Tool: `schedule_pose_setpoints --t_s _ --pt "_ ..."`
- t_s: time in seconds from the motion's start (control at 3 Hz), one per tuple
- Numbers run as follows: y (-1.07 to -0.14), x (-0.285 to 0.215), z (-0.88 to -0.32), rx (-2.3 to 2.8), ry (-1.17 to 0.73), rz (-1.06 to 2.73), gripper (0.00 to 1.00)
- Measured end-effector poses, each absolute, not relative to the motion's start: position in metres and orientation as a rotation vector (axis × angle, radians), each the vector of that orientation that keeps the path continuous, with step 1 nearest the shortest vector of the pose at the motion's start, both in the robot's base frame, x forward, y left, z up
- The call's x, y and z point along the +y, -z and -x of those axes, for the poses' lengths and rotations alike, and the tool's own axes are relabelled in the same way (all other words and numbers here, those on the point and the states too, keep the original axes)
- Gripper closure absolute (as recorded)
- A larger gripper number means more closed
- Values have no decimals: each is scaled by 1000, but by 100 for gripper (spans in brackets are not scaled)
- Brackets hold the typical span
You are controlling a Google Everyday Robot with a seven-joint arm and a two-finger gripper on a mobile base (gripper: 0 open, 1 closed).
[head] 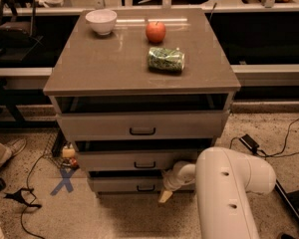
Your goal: Open bottom drawer
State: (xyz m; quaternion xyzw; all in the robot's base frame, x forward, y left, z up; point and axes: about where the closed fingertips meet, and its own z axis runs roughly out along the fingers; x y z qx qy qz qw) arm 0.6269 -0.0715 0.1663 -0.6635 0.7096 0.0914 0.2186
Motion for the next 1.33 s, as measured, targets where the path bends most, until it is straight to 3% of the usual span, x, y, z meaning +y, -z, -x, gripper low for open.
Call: schedule_pose_setpoints --t_s 0.33,1.0,1.33 --pt "-166 -99 -630 2021 -197 1767 48" --pt "-160 -113 -600 2066 -209 1731 94" --pt "-162 -113 -600 2066 -209 1731 100"
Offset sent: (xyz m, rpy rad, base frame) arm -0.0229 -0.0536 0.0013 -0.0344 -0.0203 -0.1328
